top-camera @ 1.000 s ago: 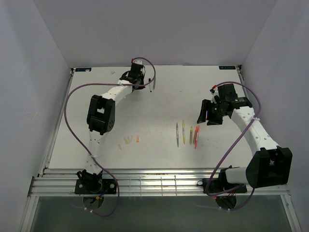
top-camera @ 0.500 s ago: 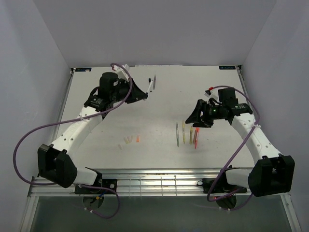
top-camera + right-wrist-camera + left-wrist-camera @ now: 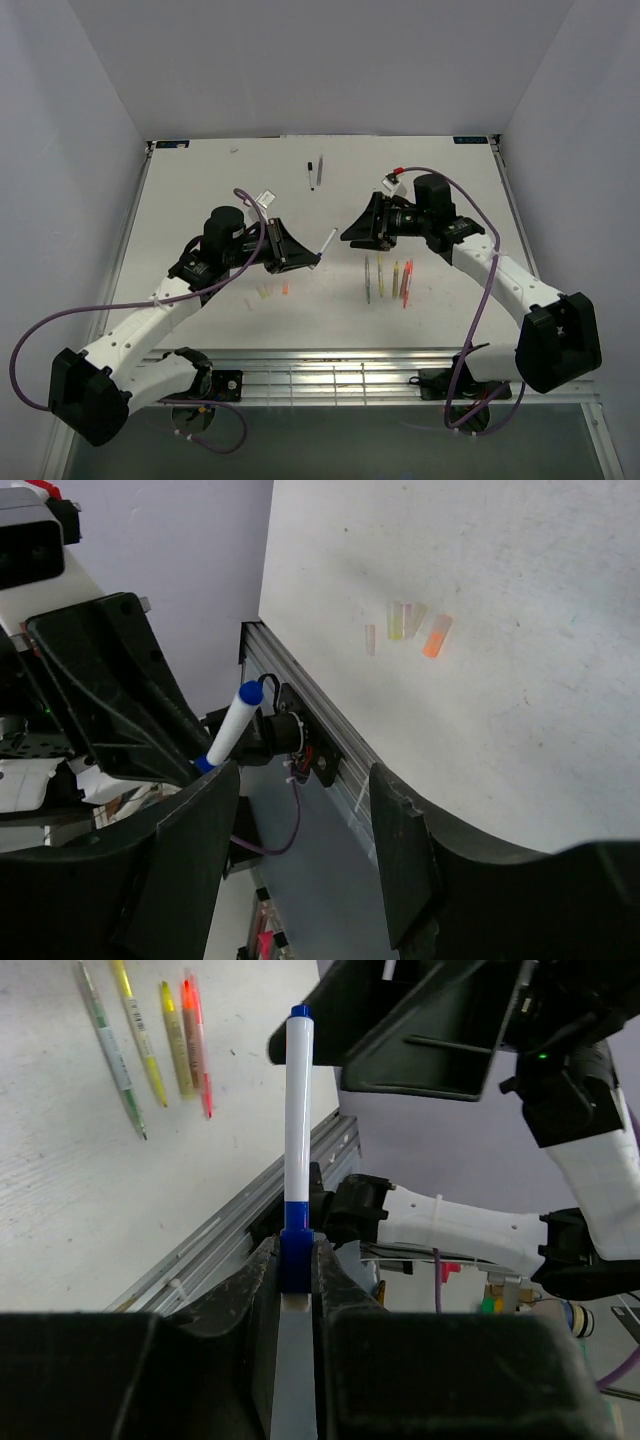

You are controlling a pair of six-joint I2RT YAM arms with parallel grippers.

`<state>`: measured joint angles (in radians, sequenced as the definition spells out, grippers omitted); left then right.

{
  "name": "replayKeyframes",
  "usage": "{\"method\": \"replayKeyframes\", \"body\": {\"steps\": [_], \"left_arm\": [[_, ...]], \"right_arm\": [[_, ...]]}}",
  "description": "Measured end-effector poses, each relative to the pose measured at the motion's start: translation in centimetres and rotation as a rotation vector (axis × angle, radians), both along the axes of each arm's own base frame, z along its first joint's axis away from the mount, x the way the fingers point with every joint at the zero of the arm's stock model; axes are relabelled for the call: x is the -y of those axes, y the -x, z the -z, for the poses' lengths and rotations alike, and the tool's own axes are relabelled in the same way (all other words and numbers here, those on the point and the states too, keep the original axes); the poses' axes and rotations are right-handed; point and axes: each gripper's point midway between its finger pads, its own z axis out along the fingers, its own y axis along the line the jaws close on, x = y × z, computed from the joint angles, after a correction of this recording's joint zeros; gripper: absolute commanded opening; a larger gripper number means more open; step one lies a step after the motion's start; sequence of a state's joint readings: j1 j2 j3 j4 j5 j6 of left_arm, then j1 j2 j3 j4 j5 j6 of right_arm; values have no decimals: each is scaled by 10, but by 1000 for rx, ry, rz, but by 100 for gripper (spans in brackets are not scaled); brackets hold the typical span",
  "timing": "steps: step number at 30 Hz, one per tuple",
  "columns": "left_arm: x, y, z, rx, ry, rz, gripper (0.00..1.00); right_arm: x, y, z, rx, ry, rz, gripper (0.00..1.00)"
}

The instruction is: Open the pen caps

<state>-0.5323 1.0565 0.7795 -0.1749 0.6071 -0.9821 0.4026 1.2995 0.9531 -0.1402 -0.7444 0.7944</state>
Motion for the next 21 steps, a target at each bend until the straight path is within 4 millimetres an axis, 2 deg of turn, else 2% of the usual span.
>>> {"method": "replayKeyframes", "body": {"steps": [4,14,17,18,20,21], "left_arm": [[4,4,-12,10,40,5,0],[5,4,-12,-7,43,-4,0],[6,3,-11,-10,41,-3,0],[6,3,-10,-12,40,-3,0],[7,3,-10,-15,38,0,0],[7,3,-9,-13,35,1,0]], "right_arm": [[-22,0,2,-35,-36,-26,57],[-57,11,-13,-45,-127,-76,50],[-65,19,-14,-56,-139,-95,40],[-67,21,-14,-61,-141,-99,31],[-71,23,-13,-72,-146,-101,22],[-72,24,-13,-81,-150,-99,11]]}}
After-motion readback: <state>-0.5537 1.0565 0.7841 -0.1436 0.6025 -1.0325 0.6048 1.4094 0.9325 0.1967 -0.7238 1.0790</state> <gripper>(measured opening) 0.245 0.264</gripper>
